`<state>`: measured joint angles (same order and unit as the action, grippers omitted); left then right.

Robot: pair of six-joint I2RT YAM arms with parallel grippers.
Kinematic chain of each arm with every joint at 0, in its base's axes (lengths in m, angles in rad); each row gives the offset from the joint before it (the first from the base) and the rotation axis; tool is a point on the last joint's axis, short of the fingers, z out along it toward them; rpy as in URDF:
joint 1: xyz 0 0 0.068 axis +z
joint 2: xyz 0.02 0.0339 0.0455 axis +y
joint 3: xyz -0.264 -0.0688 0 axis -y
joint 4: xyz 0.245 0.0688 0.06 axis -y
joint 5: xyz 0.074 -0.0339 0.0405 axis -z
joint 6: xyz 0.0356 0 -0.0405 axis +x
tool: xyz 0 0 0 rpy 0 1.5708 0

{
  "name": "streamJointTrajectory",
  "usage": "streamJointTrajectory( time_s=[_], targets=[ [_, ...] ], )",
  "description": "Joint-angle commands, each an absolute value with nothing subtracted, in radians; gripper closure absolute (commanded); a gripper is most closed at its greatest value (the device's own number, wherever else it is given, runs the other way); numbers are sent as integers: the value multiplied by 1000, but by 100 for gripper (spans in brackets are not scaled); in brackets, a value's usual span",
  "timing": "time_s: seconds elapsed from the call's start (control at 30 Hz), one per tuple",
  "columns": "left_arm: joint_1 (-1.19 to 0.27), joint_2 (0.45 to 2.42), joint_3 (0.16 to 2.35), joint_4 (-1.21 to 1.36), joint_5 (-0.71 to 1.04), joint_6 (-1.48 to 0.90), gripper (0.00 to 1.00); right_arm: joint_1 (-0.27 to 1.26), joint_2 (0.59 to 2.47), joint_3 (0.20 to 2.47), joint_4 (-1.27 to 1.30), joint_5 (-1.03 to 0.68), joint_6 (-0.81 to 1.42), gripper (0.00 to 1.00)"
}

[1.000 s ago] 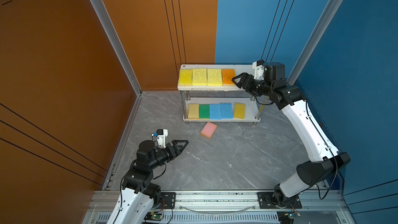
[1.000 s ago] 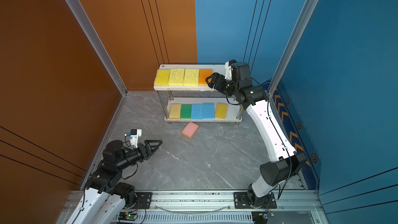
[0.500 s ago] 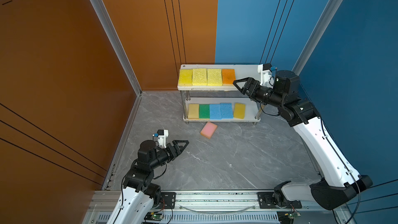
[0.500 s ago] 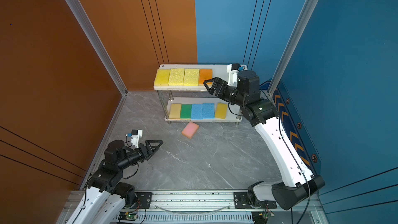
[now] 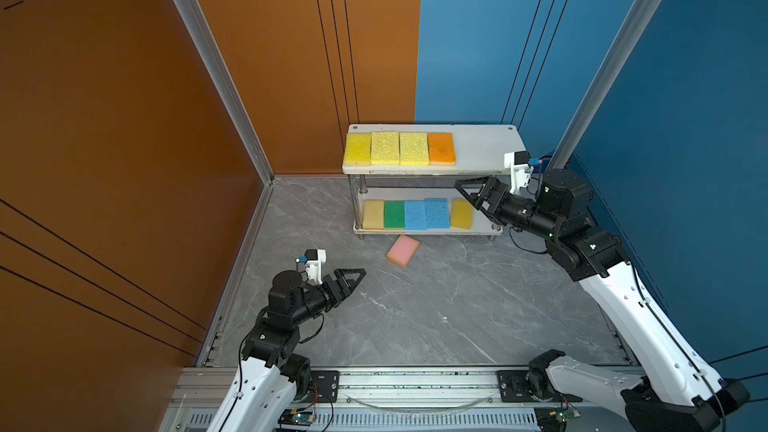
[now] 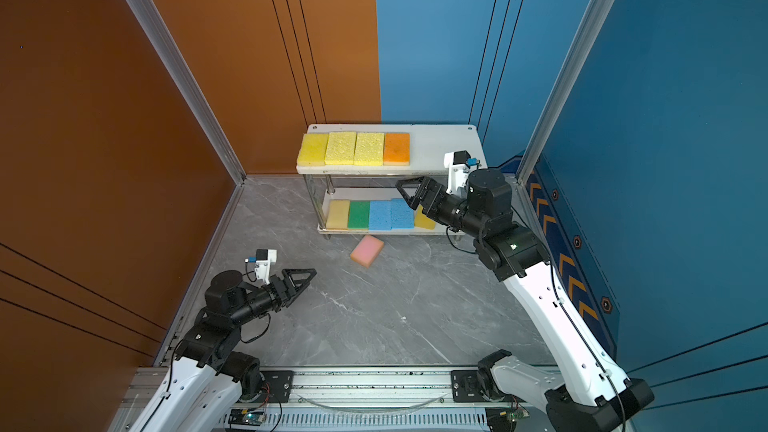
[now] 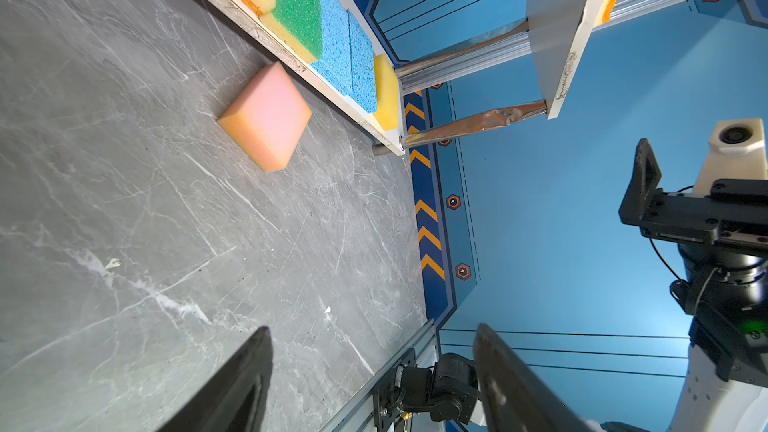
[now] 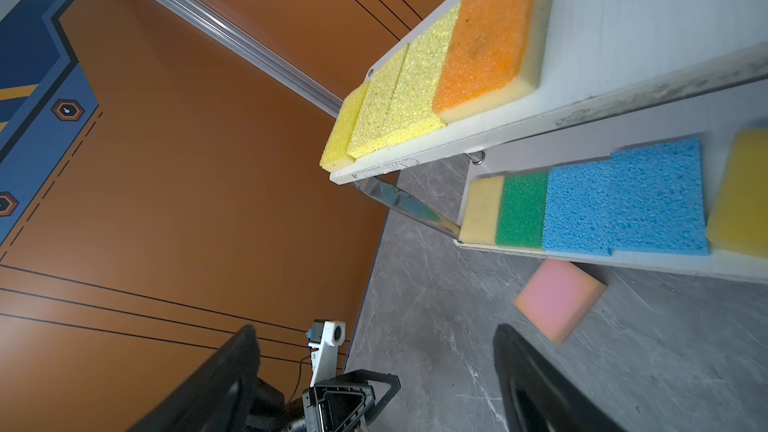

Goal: Place and organize the cleaning sponges onto the shelf
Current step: 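Withdraw the right gripper from the shelf down toward the pink sponge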

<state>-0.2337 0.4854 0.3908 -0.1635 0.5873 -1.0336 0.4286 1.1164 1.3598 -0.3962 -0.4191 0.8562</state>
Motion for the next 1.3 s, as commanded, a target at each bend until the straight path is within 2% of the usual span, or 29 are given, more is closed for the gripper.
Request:
streamJointTrajectory(
  time_s=[0.0, 0.27, 0.3, 0.33, 0.57, 0.9, 1.27],
  targets=[
    [-226, 492, 371, -103, 612, -1035, 21, 437, 1075, 1299, -374, -431, 880, 10],
    [-224, 503, 350, -76, 615, -1032, 15, 431, 1014, 1172, -396, -417, 882, 9],
    [-224, 507, 349, -71, 616, -1032, 15, 431, 1008, 1156, -395, -413, 882, 5],
    [-225, 511, 346, -66, 619, -1030, 10, 430, 1003, 1142, -396, -408, 882, 0],
    [-219, 529, 349, -63, 635, -1016, 0, 428, 972, 1059, -397, -387, 888, 0],
    [-212, 554, 332, -30, 652, -1007, 2, 441, 965, 940, -398, -364, 899, 0],
    [-196, 775, 315, 152, 709, -1001, 2, 521, 1103, 865, -405, -279, 866, 0]
  ],
)
